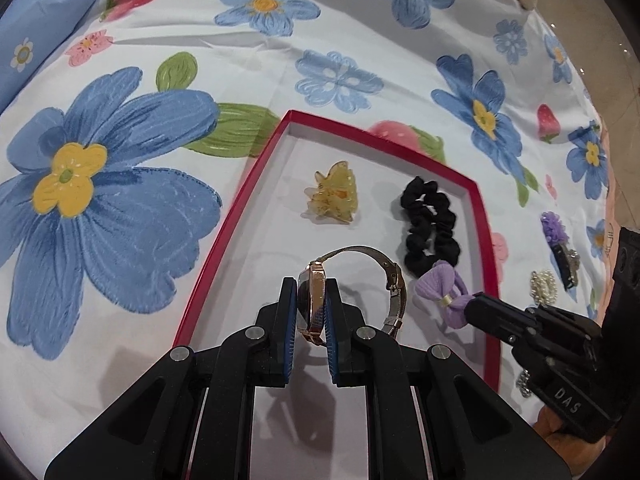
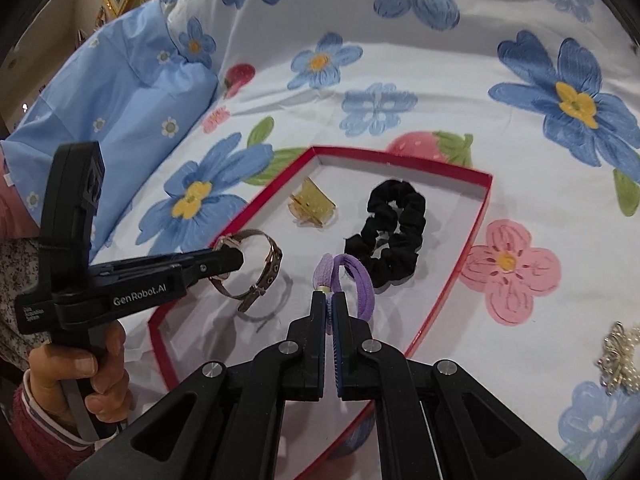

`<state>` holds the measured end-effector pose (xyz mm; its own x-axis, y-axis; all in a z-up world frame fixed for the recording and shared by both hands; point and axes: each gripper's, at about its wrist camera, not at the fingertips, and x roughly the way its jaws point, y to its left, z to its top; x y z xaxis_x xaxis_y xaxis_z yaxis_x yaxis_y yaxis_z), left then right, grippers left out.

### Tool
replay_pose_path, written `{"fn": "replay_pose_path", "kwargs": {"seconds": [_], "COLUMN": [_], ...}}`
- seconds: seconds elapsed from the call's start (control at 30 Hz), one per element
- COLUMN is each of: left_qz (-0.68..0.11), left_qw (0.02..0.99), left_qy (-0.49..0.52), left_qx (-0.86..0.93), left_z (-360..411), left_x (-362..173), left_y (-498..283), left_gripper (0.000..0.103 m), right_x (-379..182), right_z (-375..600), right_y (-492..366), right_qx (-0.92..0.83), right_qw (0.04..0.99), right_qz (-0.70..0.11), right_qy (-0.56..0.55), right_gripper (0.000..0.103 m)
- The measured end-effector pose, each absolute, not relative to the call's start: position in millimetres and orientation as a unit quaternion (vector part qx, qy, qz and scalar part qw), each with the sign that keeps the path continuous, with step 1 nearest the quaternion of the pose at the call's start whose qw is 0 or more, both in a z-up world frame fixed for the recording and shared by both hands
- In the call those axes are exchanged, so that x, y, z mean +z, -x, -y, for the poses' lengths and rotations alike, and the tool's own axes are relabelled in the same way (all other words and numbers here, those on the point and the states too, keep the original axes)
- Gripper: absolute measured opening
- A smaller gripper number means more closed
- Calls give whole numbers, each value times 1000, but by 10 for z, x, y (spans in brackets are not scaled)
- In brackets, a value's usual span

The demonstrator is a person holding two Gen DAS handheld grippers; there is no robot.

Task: Organize jewelry
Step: 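Carry the watch and purple hair tie into the box lid and release both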

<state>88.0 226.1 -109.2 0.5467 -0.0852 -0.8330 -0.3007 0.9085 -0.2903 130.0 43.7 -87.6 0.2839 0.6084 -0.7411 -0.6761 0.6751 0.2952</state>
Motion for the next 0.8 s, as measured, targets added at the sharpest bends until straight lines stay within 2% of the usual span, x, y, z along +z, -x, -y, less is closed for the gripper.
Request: {"fn": "replay_pose_path", "kwargs": {"seconds": [0.57,0.67,0.77,0.8], "left_qz": [-497,-497,-490,-485], "left_qw": [843,843,846,847], "left_qy": [194,193,197,200], "left_qx": [71,74,80,80], "left_z": [-2239,-2241,-2262,-2272], "left_x": [-1277,-1267,-1215,-1188], "left_y": [-1020,-1017,-985,-963], "left_gripper": [12,16,31,33], "right_x": [-1070,-1067,-1053,-1041], "right_z": [-569,-564,-546,-534], "right_y": [-1415,-1420,-1414,-1408], "right_qx": [400,402,404,405], "right_qw": [786,783,782,782], "right_qz": [-469,-472,-472,-471], "right_qy": [54,48,44,41], "right_gripper": [9,12,19,24]}}
